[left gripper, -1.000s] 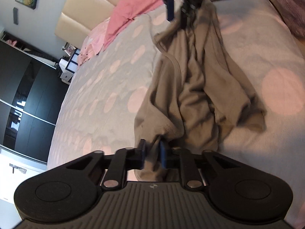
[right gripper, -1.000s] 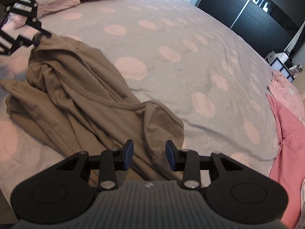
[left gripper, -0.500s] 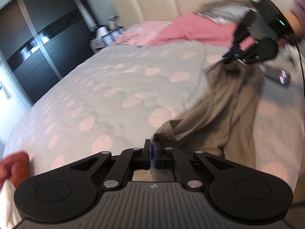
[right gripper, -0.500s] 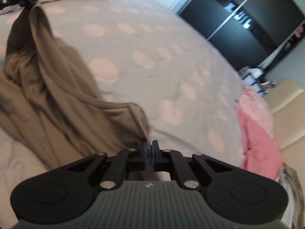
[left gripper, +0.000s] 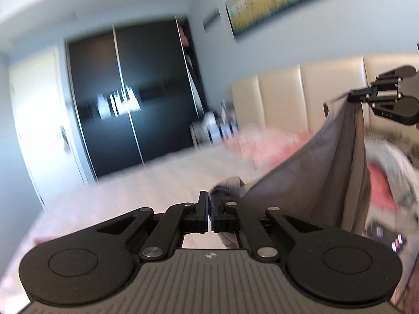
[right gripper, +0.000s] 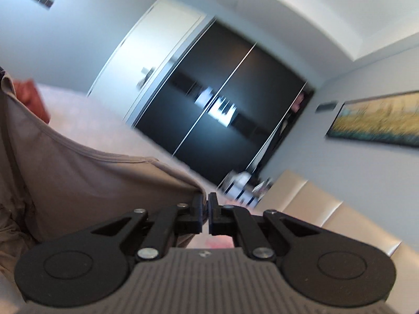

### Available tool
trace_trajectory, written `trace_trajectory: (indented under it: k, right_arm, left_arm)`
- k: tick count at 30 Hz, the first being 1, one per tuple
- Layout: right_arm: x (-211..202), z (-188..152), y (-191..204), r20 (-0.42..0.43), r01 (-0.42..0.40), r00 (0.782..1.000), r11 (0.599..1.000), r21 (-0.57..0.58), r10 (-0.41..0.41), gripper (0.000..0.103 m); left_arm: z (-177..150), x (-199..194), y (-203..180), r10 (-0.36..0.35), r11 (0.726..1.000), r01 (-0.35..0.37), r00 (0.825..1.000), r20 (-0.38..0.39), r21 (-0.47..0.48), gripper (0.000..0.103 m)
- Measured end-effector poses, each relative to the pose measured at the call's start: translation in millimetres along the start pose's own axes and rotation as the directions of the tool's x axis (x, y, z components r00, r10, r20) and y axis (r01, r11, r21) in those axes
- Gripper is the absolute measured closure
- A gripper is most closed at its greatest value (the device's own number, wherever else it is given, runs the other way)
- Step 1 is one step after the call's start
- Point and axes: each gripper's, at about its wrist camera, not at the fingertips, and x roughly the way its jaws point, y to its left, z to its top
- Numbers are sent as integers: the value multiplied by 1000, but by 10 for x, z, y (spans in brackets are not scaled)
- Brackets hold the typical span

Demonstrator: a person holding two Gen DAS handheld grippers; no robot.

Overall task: Fold clothes
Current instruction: 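Lift the taupe shirt by its hem with both tools and shake it out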

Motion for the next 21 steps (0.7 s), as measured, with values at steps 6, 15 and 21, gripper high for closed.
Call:
trace_trajectory:
  k: [6, 15, 21]
  right_arm:
    - [-440, 747, -369, 138, 11, 990, 994, 110, -27, 99]
    - [-857, 1119, -746, 215, 118, 960, 957, 266, -178, 99]
    - [-1097, 1229, -575, 247, 54, 964, 983, 177, -98, 99]
  left_arm:
    - [903, -826, 193, 117, 993, -115, 958, 262, -21, 103]
    - [992, -1191, -76, 112, 991, -125, 973, 203, 50, 103]
    - [921, -1484, 65, 246, 969, -236, 919, 307, -72, 103]
